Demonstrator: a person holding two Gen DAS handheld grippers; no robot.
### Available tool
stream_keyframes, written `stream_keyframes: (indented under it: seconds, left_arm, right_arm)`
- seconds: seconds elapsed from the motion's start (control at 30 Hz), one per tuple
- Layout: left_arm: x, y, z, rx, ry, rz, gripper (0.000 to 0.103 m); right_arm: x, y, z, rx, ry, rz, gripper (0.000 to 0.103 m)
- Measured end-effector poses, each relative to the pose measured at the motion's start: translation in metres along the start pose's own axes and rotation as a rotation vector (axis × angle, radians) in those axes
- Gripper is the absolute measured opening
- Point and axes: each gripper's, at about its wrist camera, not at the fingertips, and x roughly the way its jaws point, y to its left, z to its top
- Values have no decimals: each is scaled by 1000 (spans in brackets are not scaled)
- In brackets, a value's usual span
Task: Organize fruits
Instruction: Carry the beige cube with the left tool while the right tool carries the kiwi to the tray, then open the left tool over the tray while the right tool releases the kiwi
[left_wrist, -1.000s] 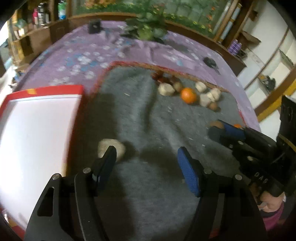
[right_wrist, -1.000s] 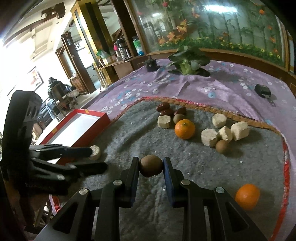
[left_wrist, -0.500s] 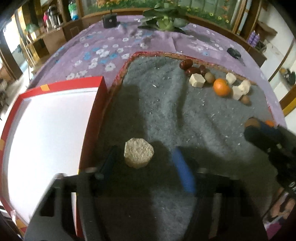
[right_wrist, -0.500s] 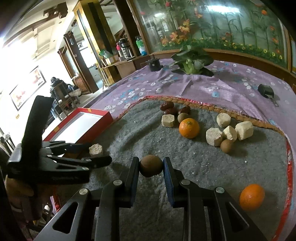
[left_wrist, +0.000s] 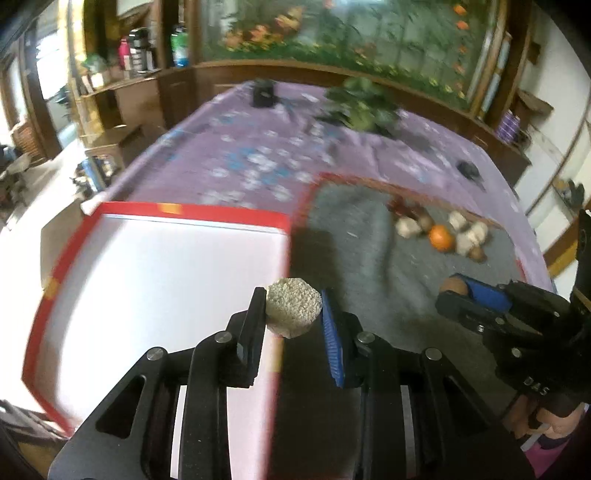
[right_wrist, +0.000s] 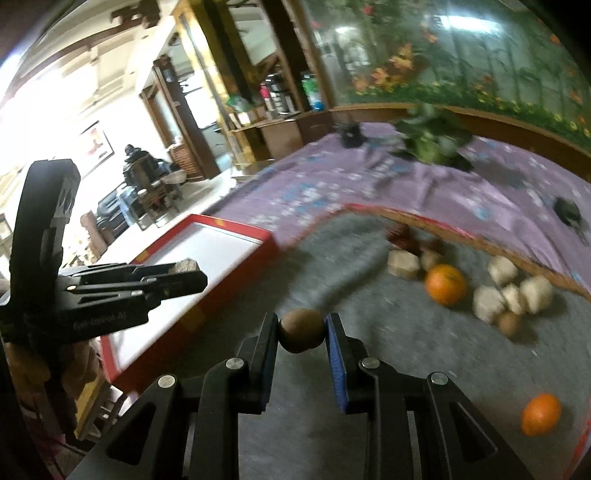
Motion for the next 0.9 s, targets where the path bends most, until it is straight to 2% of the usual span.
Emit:
stream_keyframes:
  seconds: [0.27, 0.47, 0.6, 0.67, 0.9]
  left_arm:
    - [8, 54, -10, -99, 30, 87, 28]
    - [22, 69, -23, -155, 70, 83, 28]
    - [29, 69, -30, -169, 104, 60, 29]
    - [30, 66, -32, -167, 111, 52, 29]
    - [32, 43, -35, -123, 130, 12, 28]
  right_arm:
    - [48, 63, 38, -100, 19, 106, 25]
    - [106, 92, 56, -170, 94, 99, 25]
    - [136, 94, 56, -199, 168, 90, 25]
    - [144, 94, 54, -228, 203, 65, 25]
    - [125, 87, 53, -298, 217, 71, 24]
